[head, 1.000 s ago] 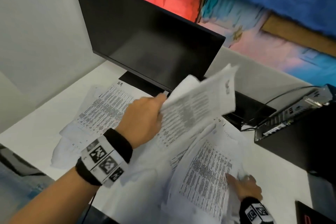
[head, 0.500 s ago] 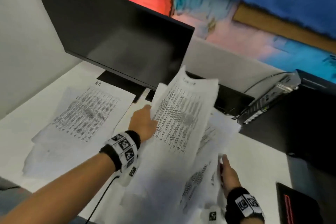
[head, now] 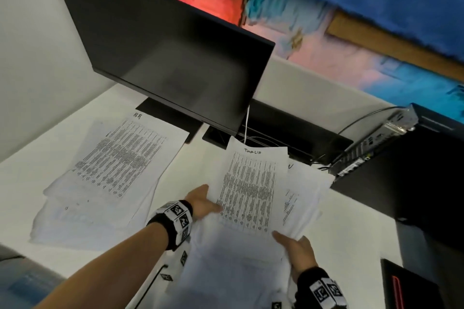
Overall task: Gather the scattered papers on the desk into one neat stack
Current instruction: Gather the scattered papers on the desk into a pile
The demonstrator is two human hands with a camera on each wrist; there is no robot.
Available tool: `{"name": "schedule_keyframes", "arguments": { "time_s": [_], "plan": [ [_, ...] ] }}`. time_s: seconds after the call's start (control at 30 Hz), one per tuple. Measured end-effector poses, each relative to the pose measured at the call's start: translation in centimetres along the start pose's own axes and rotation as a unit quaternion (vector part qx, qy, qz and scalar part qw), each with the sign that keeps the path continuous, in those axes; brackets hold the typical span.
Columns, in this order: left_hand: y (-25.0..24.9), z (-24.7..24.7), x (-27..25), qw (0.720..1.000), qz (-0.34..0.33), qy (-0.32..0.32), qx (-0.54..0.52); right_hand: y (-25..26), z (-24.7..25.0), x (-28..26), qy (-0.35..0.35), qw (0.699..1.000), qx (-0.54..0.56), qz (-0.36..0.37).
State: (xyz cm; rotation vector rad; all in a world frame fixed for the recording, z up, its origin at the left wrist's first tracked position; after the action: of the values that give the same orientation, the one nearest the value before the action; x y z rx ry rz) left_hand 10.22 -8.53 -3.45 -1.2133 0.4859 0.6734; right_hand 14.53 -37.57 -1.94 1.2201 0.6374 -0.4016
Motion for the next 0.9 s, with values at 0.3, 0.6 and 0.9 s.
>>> {"name": "schedule_keyframes", "arguments": {
  "time_s": [0.3, 0.6, 0.9],
  "plan": [
    [-3.9, 1.1, -5.8, 0.971, -0.117, 0.090, -0.188, 3.4, 4.9, -7.1, 0.117, 0.977, 0.151, 0.093],
    [-12.5, 3.6, -13.4, 0.903, -0.366, -0.044, -0.219, 12.3, 0.9, -12.5, -0.042, 0.936, 0.061, 0.344],
    [-13.0, 9.7, -17.9, 0.850, -0.472, -0.095, -0.216, 14.9, -2.6, -12.3, 0.021, 0.916, 0.046, 0.399]
  ]
}}
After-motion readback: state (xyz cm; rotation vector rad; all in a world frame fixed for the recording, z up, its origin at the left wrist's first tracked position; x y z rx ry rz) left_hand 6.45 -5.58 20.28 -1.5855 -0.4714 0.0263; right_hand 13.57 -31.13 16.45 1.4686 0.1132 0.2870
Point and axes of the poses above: each hand's wrist, its own x-axis towards the middle knuckle, its own z-axis out of the back of the hand, y = z × x, the point moved 1 cm from there along x, towards the middle knuckle, and after that the axes turned 6 degrees about -x, right-handed, at the moved point
